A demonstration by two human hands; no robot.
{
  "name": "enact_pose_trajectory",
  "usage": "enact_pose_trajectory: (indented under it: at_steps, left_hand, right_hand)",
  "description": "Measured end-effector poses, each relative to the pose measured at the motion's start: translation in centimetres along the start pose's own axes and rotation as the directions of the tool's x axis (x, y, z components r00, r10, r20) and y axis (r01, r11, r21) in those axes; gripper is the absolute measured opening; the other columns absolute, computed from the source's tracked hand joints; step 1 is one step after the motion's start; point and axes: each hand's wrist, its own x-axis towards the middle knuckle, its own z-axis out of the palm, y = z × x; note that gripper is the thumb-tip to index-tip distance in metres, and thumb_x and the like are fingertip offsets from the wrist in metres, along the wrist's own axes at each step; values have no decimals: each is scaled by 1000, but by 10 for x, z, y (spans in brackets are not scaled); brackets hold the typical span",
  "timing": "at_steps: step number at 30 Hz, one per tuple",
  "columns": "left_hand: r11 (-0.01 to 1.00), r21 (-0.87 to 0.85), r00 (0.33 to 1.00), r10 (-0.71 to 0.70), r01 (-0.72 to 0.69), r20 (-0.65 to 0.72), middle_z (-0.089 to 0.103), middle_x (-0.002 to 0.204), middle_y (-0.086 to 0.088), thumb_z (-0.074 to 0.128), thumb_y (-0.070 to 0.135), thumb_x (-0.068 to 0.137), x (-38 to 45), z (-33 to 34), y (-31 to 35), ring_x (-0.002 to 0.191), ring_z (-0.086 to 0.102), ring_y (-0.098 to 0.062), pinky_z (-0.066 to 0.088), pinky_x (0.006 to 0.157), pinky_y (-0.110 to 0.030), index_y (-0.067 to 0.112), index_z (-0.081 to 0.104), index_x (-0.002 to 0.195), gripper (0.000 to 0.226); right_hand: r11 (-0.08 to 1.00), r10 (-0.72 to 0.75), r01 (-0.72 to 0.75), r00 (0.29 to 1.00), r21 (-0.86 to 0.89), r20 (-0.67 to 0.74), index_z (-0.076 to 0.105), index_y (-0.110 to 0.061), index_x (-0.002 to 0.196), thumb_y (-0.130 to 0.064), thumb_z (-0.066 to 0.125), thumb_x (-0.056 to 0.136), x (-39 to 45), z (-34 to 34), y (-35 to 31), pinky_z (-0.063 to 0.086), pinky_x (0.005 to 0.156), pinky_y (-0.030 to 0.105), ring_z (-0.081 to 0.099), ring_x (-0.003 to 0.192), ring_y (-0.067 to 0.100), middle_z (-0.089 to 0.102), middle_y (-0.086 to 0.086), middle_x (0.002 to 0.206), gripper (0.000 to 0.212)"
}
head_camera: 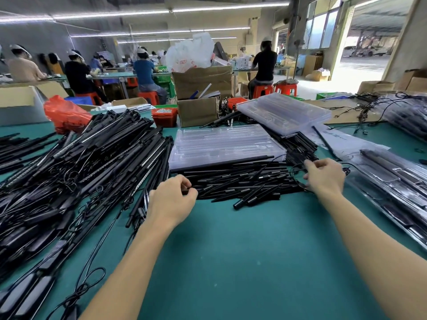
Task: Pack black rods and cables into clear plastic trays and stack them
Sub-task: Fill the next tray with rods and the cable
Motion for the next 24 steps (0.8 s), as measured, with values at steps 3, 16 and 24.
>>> enact_pose_trajectory:
  at_steps: [3, 16, 24]
  left_hand:
    - [998, 66, 999, 6, -9, 37, 64, 122, 5, 56, 32, 92, 23, -1, -1, 112, 59, -19, 44, 102, -45, 22, 61, 120, 30]
    - [914, 405, 938, -117, -27, 326, 41, 146, -12, 39, 44, 102, 82, 22, -26, 133, 32, -34, 33, 101, -46, 19, 33, 145, 50]
    - [941, 337, 950, -86, -20, 299, 32, 151, -1, 31, 61, 99, 88, 38, -21, 136, 32, -26, 19, 109, -53, 31, 39, 143, 53]
  right_hand:
    - [935, 199, -170, 978, 310, -61, 53, -6, 116, -17, 56, 99, -1, 5, 1, 53, 41, 30, 70, 54, 10, 71, 7, 95, 20]
    - [994, -112, 110, 991, -25, -70, 63, -22, 128, -21, 62, 91, -48, 29, 3, 45, 89, 37, 52, 97, 25, 56, 6, 96, 38]
    - [964, -144, 179, 973, -195, 181, 68, -29, 120, -28, 58, 87, -46, 32, 4, 51, 74, 35, 63, 83, 23, 63, -4, 75, 34]
